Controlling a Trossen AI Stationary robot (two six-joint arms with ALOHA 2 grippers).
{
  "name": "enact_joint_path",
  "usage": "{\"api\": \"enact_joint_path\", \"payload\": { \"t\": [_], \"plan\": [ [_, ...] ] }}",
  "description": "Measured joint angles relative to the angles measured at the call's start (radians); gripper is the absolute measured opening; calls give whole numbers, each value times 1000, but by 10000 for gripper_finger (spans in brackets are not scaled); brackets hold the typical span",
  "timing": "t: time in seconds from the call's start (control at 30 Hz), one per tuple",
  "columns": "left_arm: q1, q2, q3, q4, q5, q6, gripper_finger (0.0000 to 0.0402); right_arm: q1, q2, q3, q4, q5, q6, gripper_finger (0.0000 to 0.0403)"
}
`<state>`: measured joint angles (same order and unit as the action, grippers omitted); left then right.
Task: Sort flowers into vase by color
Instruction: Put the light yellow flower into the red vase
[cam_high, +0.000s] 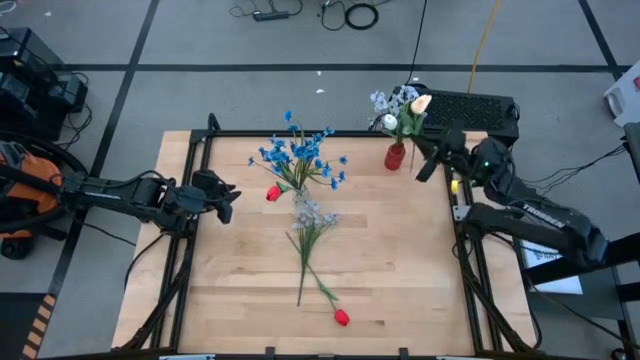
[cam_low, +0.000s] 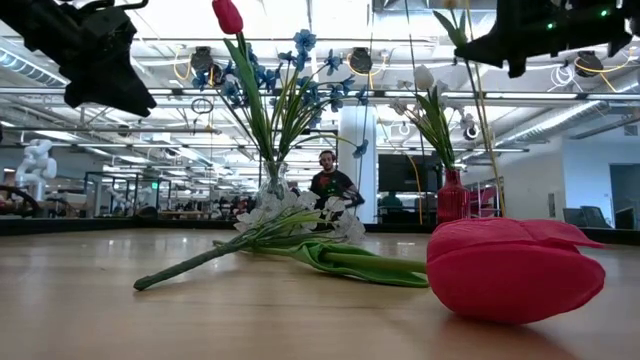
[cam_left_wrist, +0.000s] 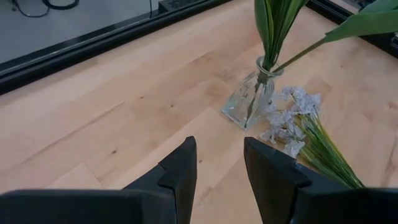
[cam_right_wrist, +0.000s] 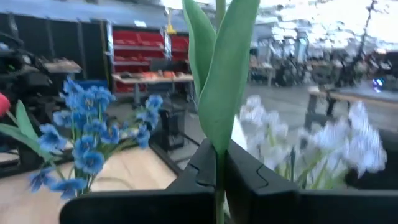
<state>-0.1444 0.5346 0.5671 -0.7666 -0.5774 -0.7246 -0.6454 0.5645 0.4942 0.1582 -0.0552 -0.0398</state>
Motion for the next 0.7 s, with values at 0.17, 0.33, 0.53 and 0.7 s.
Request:
{"api": "enact_joint_path", "payload": {
  "t": [0.17, 0.33, 0.53, 0.7],
  "plan": [
    [0, 0, 0, 2, -3, 5, 139, -222, 100, 0, 175, -247, 25, 0],
    [0, 0, 0, 4, -3, -2, 139, -379, 222, 0, 365, -458, 68, 0],
    [0, 0, 0, 10, -3, -2, 139, -462, 324, 0, 513, -585, 104, 0],
    [0, 0, 0, 10, -4, -2, 139, -481, 381, 0, 562, -633, 94, 0]
  ]
}}
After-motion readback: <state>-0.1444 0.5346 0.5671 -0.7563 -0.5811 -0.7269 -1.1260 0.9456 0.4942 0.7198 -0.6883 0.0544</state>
